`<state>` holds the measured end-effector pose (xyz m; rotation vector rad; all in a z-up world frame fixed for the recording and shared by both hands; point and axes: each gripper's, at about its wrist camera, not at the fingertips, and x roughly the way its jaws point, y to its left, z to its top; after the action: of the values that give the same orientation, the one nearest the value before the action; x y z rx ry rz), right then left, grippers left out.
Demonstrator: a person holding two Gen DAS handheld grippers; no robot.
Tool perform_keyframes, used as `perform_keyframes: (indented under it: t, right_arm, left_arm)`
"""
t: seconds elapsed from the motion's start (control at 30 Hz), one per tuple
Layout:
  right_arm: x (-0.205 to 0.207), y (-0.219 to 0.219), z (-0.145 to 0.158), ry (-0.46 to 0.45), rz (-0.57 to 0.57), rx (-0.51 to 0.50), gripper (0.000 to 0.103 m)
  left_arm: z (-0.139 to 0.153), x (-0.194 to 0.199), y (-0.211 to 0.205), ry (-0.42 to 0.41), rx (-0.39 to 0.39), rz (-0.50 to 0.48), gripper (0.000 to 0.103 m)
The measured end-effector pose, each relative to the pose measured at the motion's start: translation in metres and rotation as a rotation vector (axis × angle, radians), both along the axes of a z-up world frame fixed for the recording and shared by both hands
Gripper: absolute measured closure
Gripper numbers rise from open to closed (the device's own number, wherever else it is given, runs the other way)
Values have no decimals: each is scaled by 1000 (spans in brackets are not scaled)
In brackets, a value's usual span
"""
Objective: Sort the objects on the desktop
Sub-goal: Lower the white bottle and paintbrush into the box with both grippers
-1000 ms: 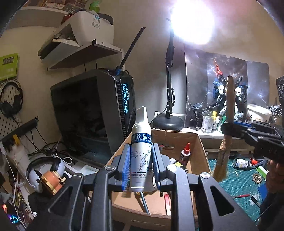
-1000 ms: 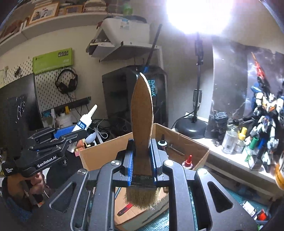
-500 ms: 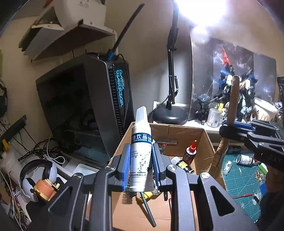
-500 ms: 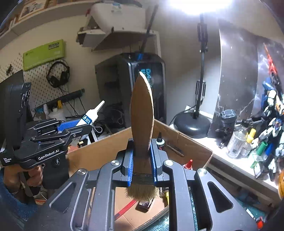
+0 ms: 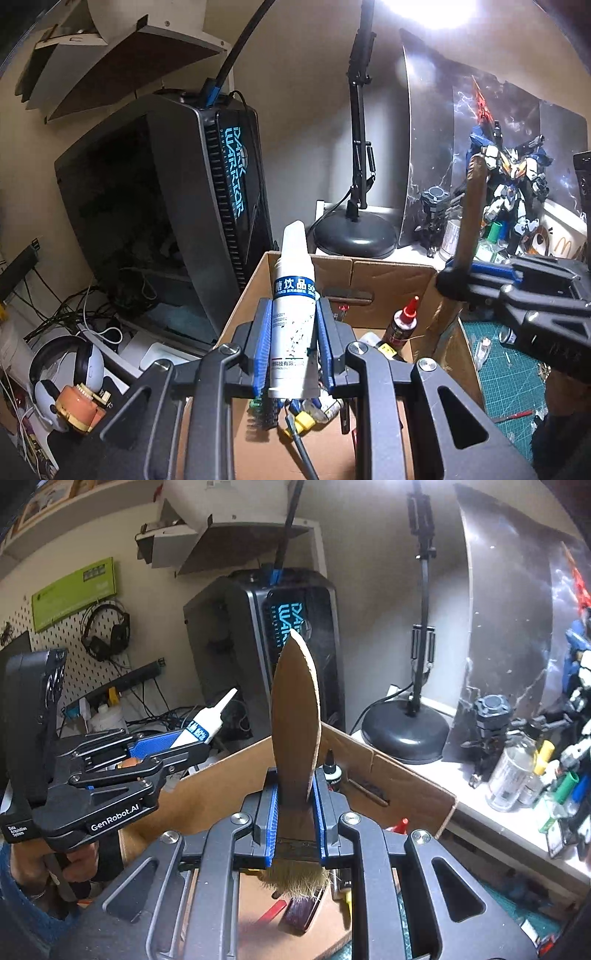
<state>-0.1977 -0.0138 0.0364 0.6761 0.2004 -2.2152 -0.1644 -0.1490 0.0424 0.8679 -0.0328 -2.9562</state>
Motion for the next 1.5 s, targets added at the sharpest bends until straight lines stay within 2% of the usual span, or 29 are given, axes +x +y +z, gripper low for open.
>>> perform_keyframes:
  t: [0.2,0.57,0.73,1.27,1.5]
  right_arm:
    - [-19,-5,-1,-14,7,4,87]
    - [-56,-10,-30,-80,28,47,87]
    - [-66,-9,-33,-89,25,53,87]
    - [-76,-16,-44,-133,41,76,87]
    - [-76,-15,-44,-140,44,74,81]
  left_arm:
    - [-1,-22,3,-23,-23,-5,80]
    - [-29,-66,13,-115,-33,-29,79]
    - [-41,-85,19,-152,-36,-42,79]
    - [-56,-96,25,-191,-40,-51,79]
    - [-59,-94,26,-197,-43,-53,79]
